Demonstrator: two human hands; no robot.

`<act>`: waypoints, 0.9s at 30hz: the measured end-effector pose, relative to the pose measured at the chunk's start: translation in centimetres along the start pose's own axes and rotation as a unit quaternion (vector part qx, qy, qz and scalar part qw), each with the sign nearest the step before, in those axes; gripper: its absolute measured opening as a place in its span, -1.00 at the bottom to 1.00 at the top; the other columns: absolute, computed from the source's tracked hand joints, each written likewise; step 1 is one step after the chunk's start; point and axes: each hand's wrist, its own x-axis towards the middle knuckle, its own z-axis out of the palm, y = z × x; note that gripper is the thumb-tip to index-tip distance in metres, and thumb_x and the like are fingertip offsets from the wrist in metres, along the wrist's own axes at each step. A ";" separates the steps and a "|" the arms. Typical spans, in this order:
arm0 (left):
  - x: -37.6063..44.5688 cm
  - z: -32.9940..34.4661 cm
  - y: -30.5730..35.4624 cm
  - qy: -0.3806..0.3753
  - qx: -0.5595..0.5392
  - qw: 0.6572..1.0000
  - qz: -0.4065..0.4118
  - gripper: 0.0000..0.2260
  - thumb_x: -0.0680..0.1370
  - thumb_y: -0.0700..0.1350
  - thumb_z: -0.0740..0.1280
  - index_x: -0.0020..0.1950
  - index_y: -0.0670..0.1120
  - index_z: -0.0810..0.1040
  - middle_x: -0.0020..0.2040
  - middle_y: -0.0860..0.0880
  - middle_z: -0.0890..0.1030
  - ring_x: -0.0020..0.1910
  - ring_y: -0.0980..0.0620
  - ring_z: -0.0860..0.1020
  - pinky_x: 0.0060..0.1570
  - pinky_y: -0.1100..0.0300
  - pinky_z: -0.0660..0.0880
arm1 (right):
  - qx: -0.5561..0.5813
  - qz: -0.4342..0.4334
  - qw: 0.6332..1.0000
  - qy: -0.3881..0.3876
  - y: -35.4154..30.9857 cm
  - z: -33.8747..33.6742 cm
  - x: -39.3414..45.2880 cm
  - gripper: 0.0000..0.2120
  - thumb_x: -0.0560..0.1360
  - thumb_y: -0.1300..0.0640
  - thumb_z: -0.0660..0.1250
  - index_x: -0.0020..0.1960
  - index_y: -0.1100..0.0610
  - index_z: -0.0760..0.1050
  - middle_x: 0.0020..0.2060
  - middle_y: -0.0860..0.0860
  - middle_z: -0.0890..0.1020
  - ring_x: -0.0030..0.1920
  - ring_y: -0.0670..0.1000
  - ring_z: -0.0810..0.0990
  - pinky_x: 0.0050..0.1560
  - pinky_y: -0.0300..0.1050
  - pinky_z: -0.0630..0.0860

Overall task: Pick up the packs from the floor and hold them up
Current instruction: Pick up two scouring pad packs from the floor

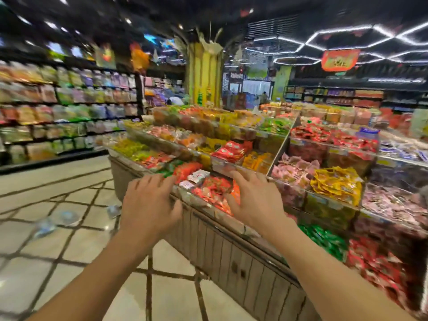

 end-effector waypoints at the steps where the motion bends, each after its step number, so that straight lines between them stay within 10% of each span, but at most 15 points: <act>1: 0.1 0.0 -2.3 -0.002 0.008 1.000 -0.009 -0.53 0.40 0.07 0.43 0.27 -0.07 0.64 0.07 -0.11 0.68 0.10 -0.18 0.62 0.08 -0.08 0.51 | 0.004 -0.011 1.000 0.000 -2.1 0.5 1.2 -0.44 0.55 -0.20 0.29 0.49 -0.03 0.40 0.33 0.05 0.56 0.33 0.22 0.52 0.11 0.14 0.56; 27: 12.8 14.2 -41.5 -0.055 0.173 0.966 -0.185 -0.47 0.43 0.16 0.20 0.24 -0.09 0.65 0.09 -0.10 0.68 0.13 -0.19 0.61 0.14 -0.11 0.49 | 0.037 -0.249 0.965 -0.072 -29.8 23.0 35.0 -0.40 0.60 -0.33 0.11 0.55 -0.08 0.27 0.41 0.04 0.48 0.40 0.16 0.45 0.23 0.10 0.49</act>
